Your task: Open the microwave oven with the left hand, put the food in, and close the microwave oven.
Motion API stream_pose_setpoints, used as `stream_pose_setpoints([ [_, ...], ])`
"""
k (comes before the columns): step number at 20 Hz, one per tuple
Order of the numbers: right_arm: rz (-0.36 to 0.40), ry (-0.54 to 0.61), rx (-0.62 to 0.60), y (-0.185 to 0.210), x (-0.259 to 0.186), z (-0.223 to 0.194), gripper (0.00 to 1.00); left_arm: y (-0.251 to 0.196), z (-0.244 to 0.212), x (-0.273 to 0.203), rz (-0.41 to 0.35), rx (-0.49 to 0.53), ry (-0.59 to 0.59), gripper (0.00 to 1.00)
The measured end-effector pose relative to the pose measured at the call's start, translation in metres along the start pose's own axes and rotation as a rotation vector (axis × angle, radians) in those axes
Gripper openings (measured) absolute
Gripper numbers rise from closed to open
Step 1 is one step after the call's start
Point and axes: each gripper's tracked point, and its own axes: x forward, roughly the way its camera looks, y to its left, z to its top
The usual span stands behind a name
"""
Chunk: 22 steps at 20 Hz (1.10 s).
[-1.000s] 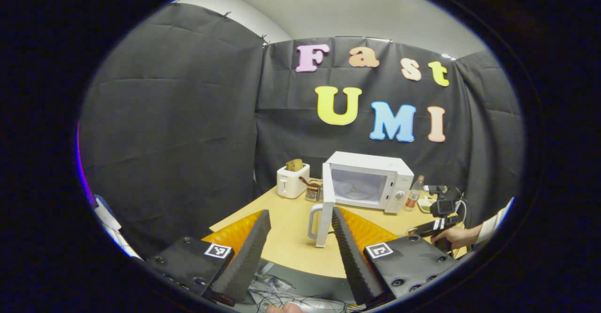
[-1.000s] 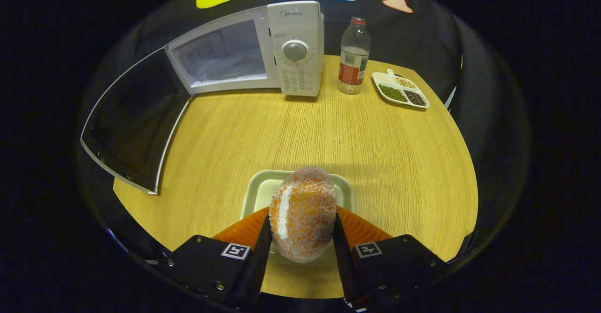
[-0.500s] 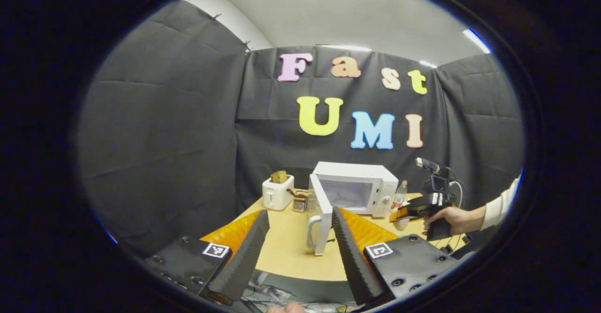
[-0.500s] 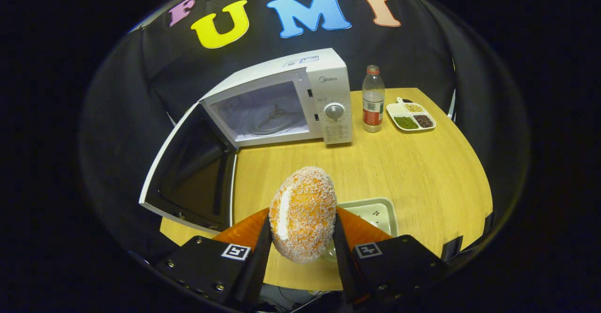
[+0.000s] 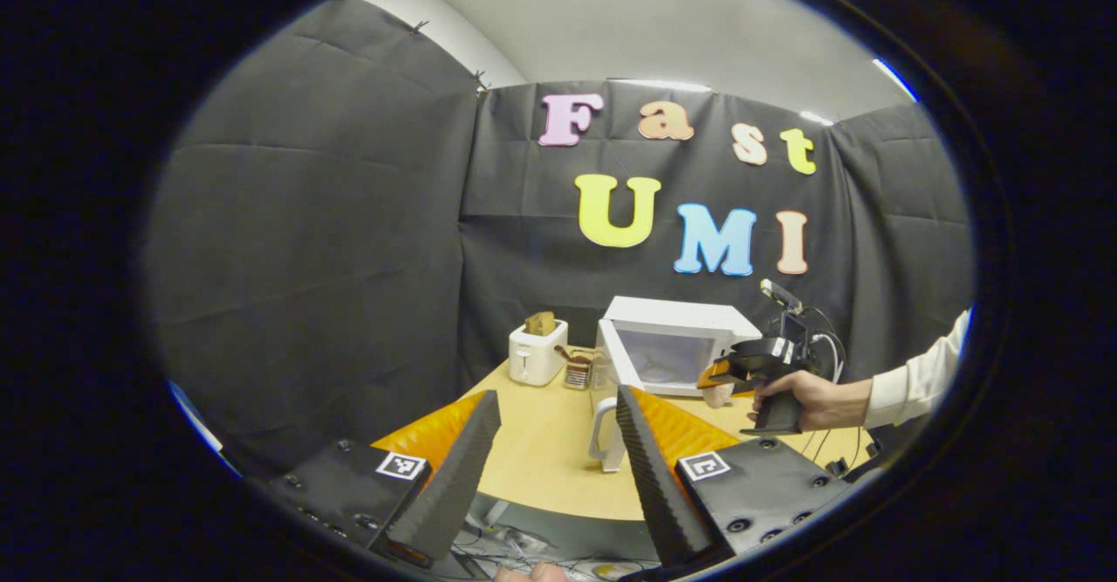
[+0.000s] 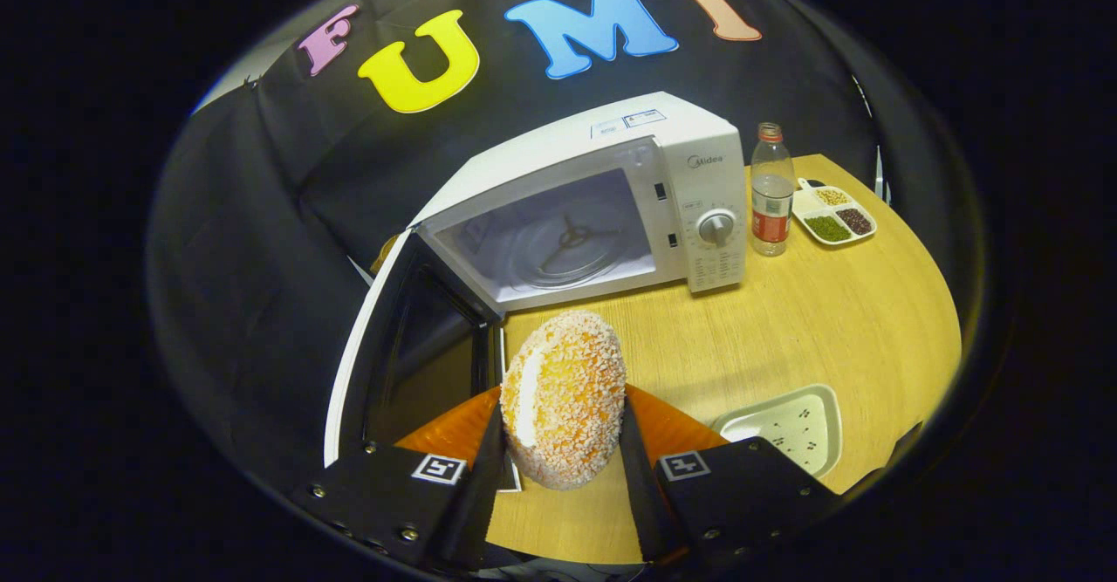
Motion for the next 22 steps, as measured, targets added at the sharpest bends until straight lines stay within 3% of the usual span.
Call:
stream_pose_setpoints([
  [3, 0.039, -0.012, 0.032, 0.010, 0.029, 0.012, 0.66, -0.002, -0.005, 0.016, 0.048, -0.009, 0.036, 0.90],
  [4, 0.052, -0.018, 0.038, 0.013, 0.040, 0.016, 0.66, -0.003, -0.003, 0.023, 0.059, -0.012, 0.042, 0.85],
  [7, 0.083, -0.016, 0.057, 0.018, 0.076, 0.020, 0.65, -0.010, -0.010, 0.046, 0.095, -0.021, 0.101, 0.95],
  [8, 0.087, -0.013, 0.069, 0.018, 0.088, 0.021, 0.66, -0.013, -0.011, 0.054, 0.109, -0.031, 0.117, 0.85],
  [9, 0.098, -0.021, 0.080, 0.019, 0.100, 0.024, 0.66, -0.016, -0.011, 0.061, 0.126, -0.045, 0.128, 0.85],
  [12, 0.104, -0.061, 0.085, 0.017, 0.134, 0.036, 0.65, -0.026, -0.010, 0.075, 0.165, -0.088, 0.157, 0.95],
  [13, 0.111, -0.075, 0.088, 0.016, 0.145, 0.041, 0.65, -0.029, -0.014, 0.079, 0.171, -0.091, 0.175, 0.90],
  [15, 0.115, -0.107, 0.097, 0.013, 0.166, 0.048, 0.65, -0.027, -0.023, 0.082, 0.201, -0.051, 0.221, 0.90],
  [16, 0.119, -0.126, 0.104, 0.012, 0.176, 0.053, 0.65, -0.025, -0.025, 0.083, 0.216, -0.027, 0.237, 0.85],
  [17, 0.123, -0.145, 0.109, 0.011, 0.185, 0.055, 0.65, -0.027, -0.026, 0.083, 0.226, -0.012, 0.253, 0.95],
  [20, 0.112, -0.183, 0.127, 0.006, 0.213, 0.062, 0.65, -0.032, -0.033, 0.087, 0.241, 0.005, 0.298, 0.85],
  [22, 0.088, -0.222, 0.145, 0.001, 0.234, 0.072, 0.65, -0.034, -0.040, 0.089, 0.250, 0.012, 0.328, 0.90],
])
